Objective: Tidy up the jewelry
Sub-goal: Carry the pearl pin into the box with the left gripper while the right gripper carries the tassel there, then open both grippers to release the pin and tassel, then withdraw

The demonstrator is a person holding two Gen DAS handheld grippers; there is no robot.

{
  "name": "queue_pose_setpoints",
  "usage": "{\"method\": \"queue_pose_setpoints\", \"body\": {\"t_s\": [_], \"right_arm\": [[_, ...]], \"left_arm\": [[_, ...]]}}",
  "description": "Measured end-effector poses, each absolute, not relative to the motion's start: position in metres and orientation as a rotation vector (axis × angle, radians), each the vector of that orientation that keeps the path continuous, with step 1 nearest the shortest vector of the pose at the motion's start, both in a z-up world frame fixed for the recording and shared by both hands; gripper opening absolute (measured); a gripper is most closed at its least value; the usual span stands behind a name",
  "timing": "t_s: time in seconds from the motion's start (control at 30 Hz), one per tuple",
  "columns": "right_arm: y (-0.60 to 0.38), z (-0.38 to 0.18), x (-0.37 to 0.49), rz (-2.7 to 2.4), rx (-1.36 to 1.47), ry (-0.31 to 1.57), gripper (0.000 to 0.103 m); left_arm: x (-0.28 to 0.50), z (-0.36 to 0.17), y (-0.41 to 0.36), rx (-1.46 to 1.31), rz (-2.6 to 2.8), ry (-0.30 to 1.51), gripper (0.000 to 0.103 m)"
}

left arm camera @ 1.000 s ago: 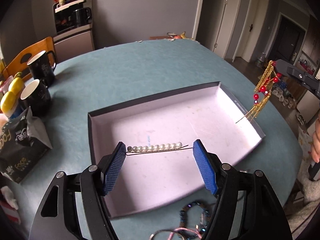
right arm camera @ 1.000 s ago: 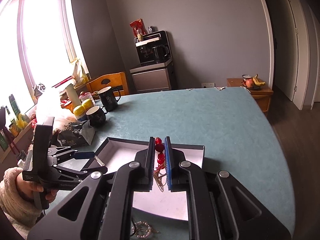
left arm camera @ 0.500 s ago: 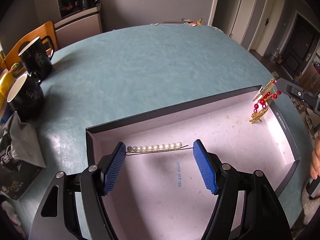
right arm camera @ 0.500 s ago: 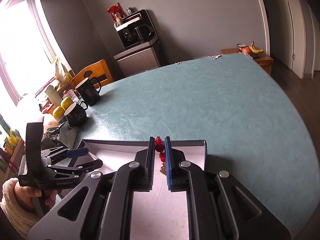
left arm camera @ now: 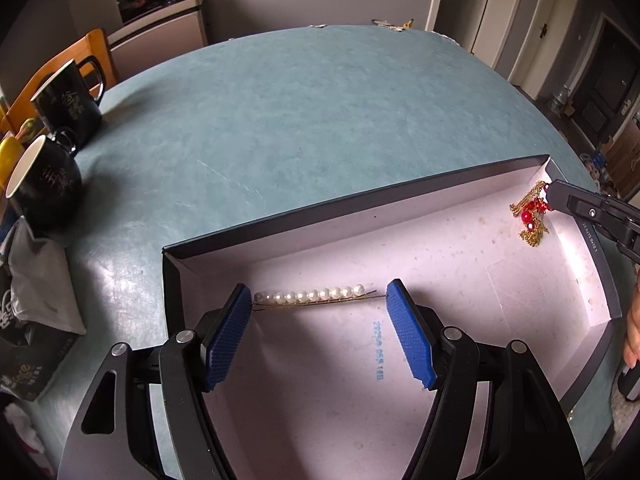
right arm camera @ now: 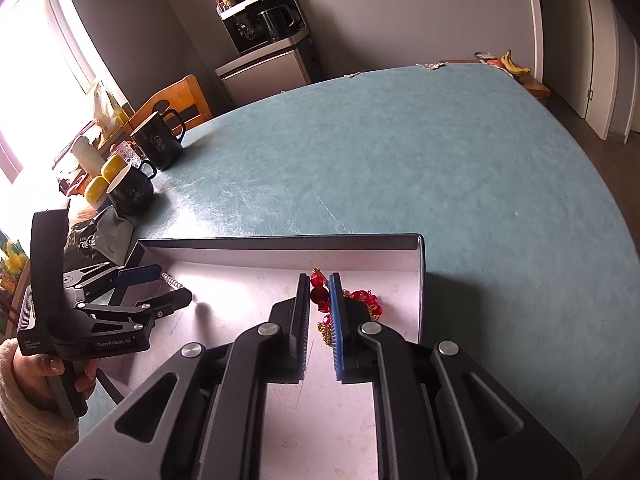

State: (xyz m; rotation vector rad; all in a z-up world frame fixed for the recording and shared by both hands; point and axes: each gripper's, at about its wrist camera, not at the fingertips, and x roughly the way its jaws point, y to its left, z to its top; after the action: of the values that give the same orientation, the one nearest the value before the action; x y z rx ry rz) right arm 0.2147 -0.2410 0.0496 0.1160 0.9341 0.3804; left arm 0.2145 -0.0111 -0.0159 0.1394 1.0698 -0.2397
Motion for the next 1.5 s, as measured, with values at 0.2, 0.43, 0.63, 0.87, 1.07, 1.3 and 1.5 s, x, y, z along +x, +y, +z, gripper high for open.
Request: {"method": "queue_pose_setpoints", "body": {"t_s": [0.2,0.43,0.63,0.87,1.07,1.3,1.5], "right_arm": [[-0.241,0.052,0.212,0.393,0.118,0.934,0.022],[-0.246,0.063,0.198,0.384,0.12,0.883,0.054],[-0.253,0.076,0.179,0.362,0.112,0.82,0.088],[-0.256,0.086,0.155,0.302,0.047,0.775,0.097],[-0.256,0.085,0.134,0.269,0.01,0.758,0.097],[-0.262,0.082,0.11,0.28,0.024,0.761,0.098],[-0.267,0.078,0.09,0.278,0.004,0.777,0.097]], "left_arm": [[0.213,-0.015,-0.011,0.141,-0.243,1.061,0.077],[0.191,0.005,-0.012,0.135,-0.262,0.949,0.082],[0.162,0.023,-0.009,0.112,-0.277,0.869,0.092],[0.132,0.038,-0.007,0.11,-0.273,0.813,0.094],[0.111,0.046,-0.012,0.133,-0.279,0.776,0.094],[0.086,0.05,-0.005,0.128,-0.29,0.746,0.095],[0.058,0.043,0.015,0.124,-0.288,0.752,0.096]]}}
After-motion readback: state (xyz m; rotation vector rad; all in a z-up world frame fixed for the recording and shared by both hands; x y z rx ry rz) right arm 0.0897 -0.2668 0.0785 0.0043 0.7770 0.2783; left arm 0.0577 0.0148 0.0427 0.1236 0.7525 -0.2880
